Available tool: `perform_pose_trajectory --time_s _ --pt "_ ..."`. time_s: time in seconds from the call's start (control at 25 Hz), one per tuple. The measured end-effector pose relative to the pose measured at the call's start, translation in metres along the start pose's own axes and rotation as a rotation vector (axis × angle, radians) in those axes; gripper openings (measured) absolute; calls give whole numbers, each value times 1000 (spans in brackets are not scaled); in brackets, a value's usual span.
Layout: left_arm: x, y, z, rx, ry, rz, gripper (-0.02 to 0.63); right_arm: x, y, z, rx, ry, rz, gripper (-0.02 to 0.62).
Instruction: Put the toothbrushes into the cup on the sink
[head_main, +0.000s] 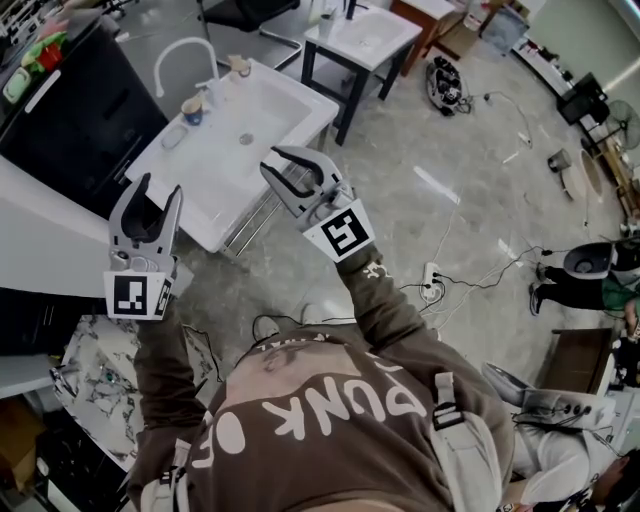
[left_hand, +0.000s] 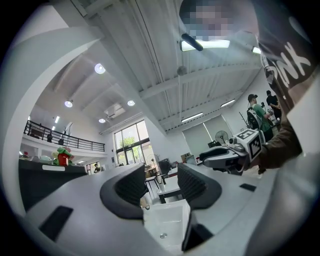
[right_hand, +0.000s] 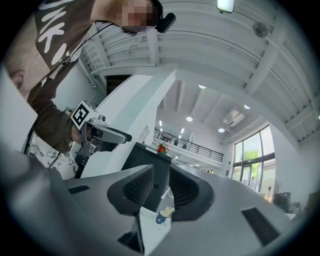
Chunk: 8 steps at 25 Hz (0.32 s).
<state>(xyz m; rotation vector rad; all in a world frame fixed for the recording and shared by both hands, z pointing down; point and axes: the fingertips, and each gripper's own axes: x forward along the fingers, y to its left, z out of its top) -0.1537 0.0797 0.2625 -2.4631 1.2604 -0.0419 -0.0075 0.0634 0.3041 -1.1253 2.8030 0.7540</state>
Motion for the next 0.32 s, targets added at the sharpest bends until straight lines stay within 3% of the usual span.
perform_pose_trajectory --time_s 0.32 --pt "2 1 4 12 -13 5 193 1 -2 1 12 -6 -4 98"
